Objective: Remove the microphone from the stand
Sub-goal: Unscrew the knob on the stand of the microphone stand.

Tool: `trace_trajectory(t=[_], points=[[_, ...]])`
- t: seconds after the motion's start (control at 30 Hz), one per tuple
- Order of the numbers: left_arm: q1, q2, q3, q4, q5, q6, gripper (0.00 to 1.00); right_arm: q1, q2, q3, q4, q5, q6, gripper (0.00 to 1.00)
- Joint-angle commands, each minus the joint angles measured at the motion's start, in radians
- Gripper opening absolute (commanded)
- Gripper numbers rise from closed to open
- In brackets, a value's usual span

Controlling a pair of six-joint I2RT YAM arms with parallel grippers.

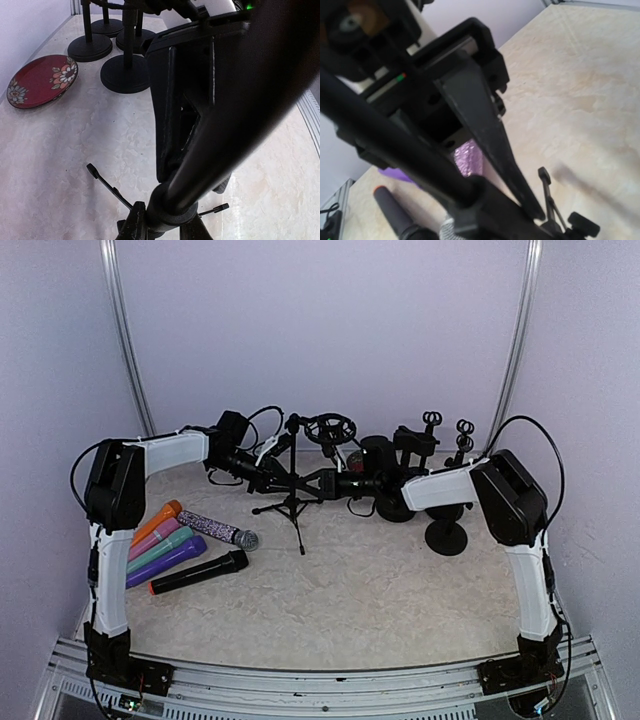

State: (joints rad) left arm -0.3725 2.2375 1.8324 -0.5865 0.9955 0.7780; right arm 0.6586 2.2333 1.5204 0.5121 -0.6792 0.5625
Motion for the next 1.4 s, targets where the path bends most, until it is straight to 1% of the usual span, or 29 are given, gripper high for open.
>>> trace_trajectory(t=[0.0,0.13,0.27,0.33,0.43,0.53,0.57,0.63,0.67,0.77,0.83,0.87,0.9,0.93,0.97,1.0,1.03,1.07,1.1,1.13,1.23,1.3,1.37], points=[[-0.038,-0.030,-0.045,-0.079,0.050,-0.056,0.00,-0.010,-0.055,-0.061,0.062,-0.054,0.054,0.00],[-0.036,-0.018,-0.042,-0.087,0.033,-0.060,0.00,-0.015,-0.085,-0.087,0.015,-0.022,-0.008,0.00],[-0.033,-0.017,-0.043,-0.081,0.022,-0.070,0.01,-0.003,-0.121,-0.134,-0.039,0.097,-0.198,0.00],[-0.032,-0.014,-0.042,-0.079,0.018,-0.073,0.01,0.006,-0.134,-0.174,-0.023,0.163,-0.275,0.00],[-0.028,-0.010,-0.039,-0.079,0.018,-0.079,0.01,0.031,-0.153,-0.255,0.072,0.267,-0.392,0.00],[-0.023,-0.006,-0.040,-0.080,0.015,-0.086,0.02,0.048,-0.143,-0.278,0.110,0.342,-0.482,0.00],[-0.020,-0.003,-0.038,-0.084,0.014,-0.089,0.04,0.055,-0.137,-0.277,0.113,0.361,-0.515,0.00],[-0.014,0.005,-0.025,-0.103,0.010,-0.092,0.11,0.068,-0.127,-0.269,0.113,0.408,-0.574,0.00],[-0.010,0.010,-0.016,-0.116,0.007,-0.091,0.20,0.074,-0.120,-0.261,0.108,0.432,-0.596,0.00],[0.016,0.004,-0.006,-0.139,0.001,-0.103,0.40,0.079,-0.120,-0.262,0.126,0.480,-0.620,0.00],[0.035,-0.011,-0.015,-0.154,-0.016,-0.094,0.46,0.083,-0.132,-0.274,0.148,0.504,-0.629,0.00],[0.044,-0.019,-0.022,-0.158,-0.034,-0.088,0.47,0.084,-0.137,-0.278,0.155,0.504,-0.631,0.03],[0.050,-0.026,-0.039,-0.151,-0.061,-0.089,0.48,0.086,-0.140,-0.278,0.155,0.501,-0.631,0.09],[0.055,-0.033,-0.054,-0.139,-0.093,-0.092,0.48,0.087,-0.146,-0.277,0.155,0.495,-0.622,0.19],[0.057,-0.038,-0.071,-0.117,-0.130,-0.102,0.48,0.087,-0.150,-0.276,0.152,0.489,-0.607,0.33],[0.055,-0.040,-0.086,-0.084,-0.164,-0.119,0.47,0.086,-0.155,-0.274,0.143,0.484,-0.581,0.44],[0.053,-0.041,-0.098,-0.063,-0.198,-0.140,0.45,0.083,-0.163,-0.274,0.134,0.473,-0.541,0.53],[0.051,-0.040,-0.106,-0.049,-0.223,-0.153,0.44,0.076,-0.169,-0.275,0.126,0.449,-0.494,0.58],[0.046,-0.037,-0.114,-0.036,-0.256,-0.158,0.43,0.066,-0.174,-0.277,0.121,0.418,-0.429,0.61],[0.041,-0.036,-0.127,-0.016,-0.294,-0.160,0.42,0.057,-0.181,-0.285,0.127,0.378,-0.334,0.63],[0.027,-0.026,-0.154,0.017,-0.369,-0.151,0.40,0.035,-0.190,-0.331,0.180,0.269,-0.145,0.64],[0.022,-0.019,-0.158,0.025,-0.396,-0.151,0.39,0.018,-0.185,-0.353,0.225,0.206,0.016,0.60],[0.019,-0.014,-0.170,0.043,-0.434,-0.155,0.37,-0.007,-0.159,-0.352,0.285,0.112,0.177,0.53]])
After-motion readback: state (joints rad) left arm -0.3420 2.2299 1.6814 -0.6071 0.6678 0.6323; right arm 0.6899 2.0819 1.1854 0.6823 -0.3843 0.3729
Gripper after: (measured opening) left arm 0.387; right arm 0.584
